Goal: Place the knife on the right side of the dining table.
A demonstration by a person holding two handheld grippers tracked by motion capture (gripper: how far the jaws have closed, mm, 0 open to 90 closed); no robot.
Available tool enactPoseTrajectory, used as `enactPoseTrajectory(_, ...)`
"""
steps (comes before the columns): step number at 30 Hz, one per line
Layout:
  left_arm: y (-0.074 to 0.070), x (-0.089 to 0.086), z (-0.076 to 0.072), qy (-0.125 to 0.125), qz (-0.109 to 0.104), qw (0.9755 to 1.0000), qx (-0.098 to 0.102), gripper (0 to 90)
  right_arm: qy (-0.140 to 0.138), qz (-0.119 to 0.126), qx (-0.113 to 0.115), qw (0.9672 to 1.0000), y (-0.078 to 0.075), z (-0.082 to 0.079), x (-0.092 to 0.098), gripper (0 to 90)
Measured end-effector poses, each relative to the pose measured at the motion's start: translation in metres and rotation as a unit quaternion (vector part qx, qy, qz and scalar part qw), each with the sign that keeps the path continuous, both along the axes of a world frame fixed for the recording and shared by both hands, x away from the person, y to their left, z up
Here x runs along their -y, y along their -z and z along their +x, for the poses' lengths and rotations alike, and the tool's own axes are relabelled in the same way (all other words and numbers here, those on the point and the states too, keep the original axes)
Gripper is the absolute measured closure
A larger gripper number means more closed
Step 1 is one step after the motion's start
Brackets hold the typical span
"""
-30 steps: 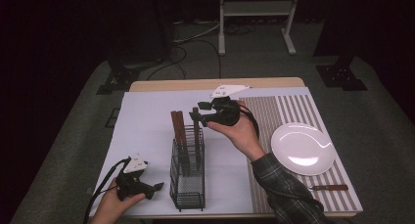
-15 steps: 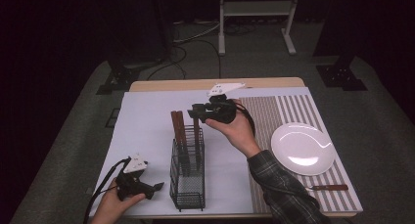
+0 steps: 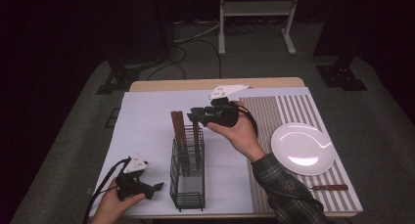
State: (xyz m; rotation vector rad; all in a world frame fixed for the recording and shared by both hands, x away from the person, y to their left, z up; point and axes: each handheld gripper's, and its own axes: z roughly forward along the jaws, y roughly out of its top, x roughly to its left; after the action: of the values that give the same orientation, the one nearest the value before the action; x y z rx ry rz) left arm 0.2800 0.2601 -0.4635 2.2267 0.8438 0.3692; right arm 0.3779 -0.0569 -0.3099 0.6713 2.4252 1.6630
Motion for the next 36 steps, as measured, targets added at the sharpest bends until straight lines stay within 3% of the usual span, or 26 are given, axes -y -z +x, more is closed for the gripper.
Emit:
enactPoseTrajectory(10, 0.000, 0.000, 0.000, -0.001, -0.001, 1.0000, 0.000, 0.0, -0.044, 0.015, -0.004, 0.9989, -0.009, -0.025, 0.004, 75.4)
enactPoseTrajectory(17, 0.000, 0.000, 0.000, 0.000, -0.001, 1.0000, 0.000, 0.0, -0.063, 0.005, 0.008, 0.9979, -0.014, -0.041, 0.002, 76.7)
enactPoseTrajectory(26, 0.000, 0.000, 0.000, 0.000, -0.001, 1.0000, 0.000, 0.0, -0.053, 0.007, 0.012, 0.9985, -0.016, -0.040, 0.004, 77.4)
enactPoseTrajectory(36, 0.000, 0.000, 0.000, 0.000, 0.000, 1.0000, 0.000, 0.0, -0.044, 0.019, 0.027, 0.9985, -0.031, -0.039, 0.007, 77.7)
